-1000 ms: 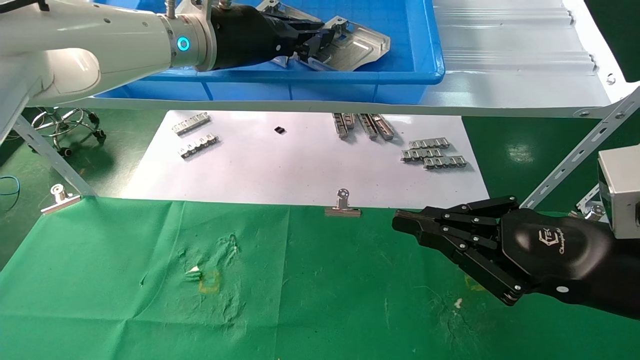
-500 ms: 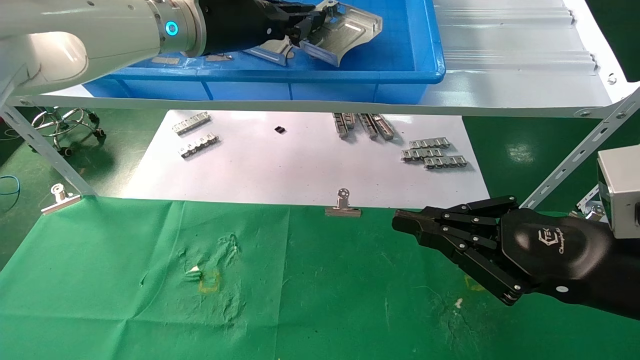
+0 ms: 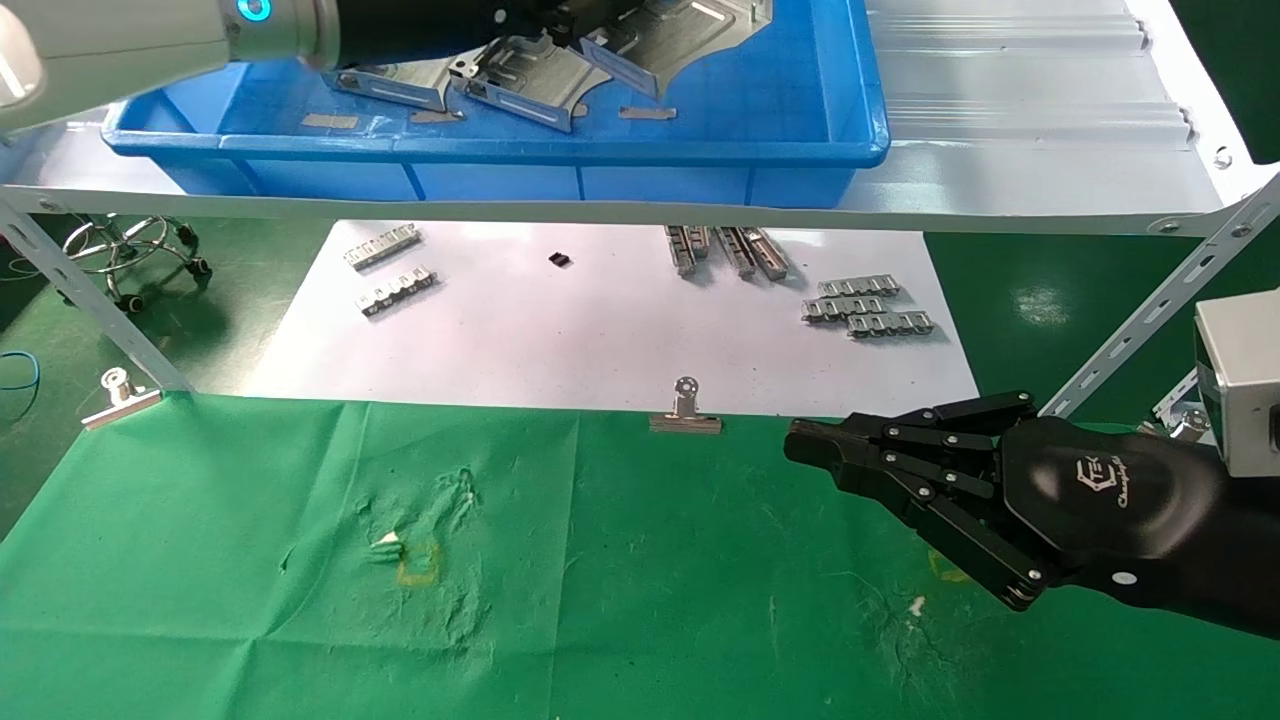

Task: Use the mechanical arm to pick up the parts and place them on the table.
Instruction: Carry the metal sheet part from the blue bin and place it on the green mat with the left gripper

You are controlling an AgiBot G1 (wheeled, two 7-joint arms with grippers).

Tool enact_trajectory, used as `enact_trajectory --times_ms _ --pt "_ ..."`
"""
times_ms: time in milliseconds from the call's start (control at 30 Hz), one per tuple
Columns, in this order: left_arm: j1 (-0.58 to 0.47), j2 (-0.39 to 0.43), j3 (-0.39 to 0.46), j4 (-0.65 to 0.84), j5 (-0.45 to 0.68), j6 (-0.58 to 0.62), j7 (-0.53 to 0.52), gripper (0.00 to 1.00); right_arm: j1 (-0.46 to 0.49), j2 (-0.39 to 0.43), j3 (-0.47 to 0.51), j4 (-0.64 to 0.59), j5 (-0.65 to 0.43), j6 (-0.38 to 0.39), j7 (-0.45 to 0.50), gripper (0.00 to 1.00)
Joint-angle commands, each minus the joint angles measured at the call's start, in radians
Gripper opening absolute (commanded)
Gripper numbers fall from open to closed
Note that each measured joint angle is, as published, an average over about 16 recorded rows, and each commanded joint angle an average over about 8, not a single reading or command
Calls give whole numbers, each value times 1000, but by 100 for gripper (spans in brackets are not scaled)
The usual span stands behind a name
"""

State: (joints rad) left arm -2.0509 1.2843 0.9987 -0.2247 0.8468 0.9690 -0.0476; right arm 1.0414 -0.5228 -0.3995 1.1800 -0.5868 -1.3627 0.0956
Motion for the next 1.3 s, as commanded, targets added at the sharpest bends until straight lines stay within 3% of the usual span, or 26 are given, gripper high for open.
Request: enact_trajectory --times_ms 33,667,1300 --pt "-9 -18 -10 10 -15 48 24 0 0 0 0 0 0 0 0 0" --pt "-2 -225 -52 -13 -96 599 288 0 0 0 0 0 0 0 0 0" --pt "110 -524 61 -369 -147 625 473 0 0 0 0 0 0 0 0 0"
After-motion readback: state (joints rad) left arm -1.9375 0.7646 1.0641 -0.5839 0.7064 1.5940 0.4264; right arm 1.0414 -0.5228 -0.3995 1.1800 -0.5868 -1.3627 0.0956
